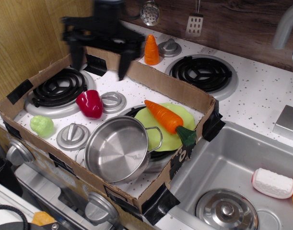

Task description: Take carrot off plate

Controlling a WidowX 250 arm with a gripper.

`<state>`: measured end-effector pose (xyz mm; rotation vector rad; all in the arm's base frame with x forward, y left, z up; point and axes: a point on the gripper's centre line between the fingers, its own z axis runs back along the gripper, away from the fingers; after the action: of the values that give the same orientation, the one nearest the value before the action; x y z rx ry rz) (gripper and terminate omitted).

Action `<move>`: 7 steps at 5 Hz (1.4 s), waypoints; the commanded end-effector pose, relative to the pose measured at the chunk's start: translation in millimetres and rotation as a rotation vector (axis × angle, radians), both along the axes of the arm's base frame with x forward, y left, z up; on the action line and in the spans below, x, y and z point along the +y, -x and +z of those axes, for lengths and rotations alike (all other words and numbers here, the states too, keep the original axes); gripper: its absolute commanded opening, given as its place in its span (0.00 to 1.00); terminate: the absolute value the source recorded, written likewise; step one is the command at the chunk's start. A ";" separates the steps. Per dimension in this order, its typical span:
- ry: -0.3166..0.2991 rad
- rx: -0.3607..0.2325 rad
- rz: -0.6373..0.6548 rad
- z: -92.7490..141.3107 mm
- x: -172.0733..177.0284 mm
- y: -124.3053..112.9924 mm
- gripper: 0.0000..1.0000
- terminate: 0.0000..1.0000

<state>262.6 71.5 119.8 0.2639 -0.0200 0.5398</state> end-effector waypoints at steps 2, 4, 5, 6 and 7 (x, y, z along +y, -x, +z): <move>0.072 -0.183 0.263 3.5 -44.8 -22.7 1.00 0.00; 0.128 -0.189 0.291 -41.3 -57.1 -32.4 1.00 0.00; 0.152 -0.216 0.287 -61.0 -58.9 -33.0 1.00 0.00; 0.172 -0.226 0.293 -66.4 -60.5 -34.4 1.00 0.00; 0.180 -0.226 0.291 -67.7 -60.9 -36.3 1.00 0.00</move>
<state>291.2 3.4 42.7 0.0369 -0.1262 0.8487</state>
